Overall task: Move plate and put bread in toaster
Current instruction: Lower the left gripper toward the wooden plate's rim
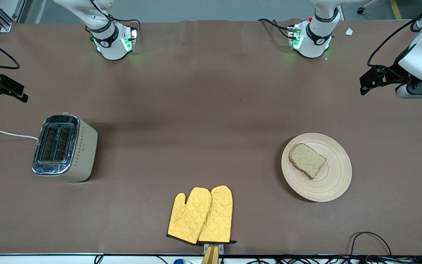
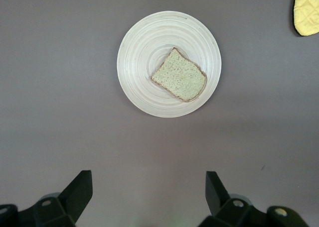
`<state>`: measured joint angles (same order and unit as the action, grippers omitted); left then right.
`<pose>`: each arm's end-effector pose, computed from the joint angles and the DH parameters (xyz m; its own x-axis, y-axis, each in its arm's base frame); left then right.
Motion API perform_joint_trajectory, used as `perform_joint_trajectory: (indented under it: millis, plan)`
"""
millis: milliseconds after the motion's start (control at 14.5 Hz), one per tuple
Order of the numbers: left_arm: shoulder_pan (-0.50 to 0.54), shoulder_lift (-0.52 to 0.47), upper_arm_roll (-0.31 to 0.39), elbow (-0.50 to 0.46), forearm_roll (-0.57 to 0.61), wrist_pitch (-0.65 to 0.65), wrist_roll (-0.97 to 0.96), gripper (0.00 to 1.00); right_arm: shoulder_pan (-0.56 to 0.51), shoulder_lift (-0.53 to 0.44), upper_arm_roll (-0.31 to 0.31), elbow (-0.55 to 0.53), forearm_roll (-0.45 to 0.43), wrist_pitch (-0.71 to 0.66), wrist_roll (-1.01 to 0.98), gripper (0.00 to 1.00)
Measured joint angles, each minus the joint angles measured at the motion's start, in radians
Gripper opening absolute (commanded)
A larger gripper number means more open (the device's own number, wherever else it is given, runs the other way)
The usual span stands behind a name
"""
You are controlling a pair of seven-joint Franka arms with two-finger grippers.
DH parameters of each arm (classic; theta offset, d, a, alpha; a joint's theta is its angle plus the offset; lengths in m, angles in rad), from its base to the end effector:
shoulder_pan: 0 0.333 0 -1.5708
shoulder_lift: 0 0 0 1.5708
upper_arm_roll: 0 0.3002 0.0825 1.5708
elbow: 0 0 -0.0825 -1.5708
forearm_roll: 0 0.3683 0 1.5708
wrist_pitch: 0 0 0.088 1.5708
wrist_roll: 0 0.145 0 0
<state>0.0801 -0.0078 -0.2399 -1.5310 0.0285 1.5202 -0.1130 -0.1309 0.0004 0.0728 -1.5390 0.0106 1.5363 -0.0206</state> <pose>0.5256 -0.0809 0.5884 0.9990 -0.0454 0.0002 -0.0454 -0.9985 -0.0305 0.5349 -0.0295 0.5819 0.9993 -0.0371 -0.0029 -0.0372 -0.9993 -0.0107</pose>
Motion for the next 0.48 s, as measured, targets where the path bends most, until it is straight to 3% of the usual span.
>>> perform_joint_trajectory:
  millis: [484]
  plan:
    - [0.003,0.001,0.006,0.001,0.000,-0.003,0.000,1.00,0.000,0.000,0.000,0.000,0.000,0.000,0.000,1.00]
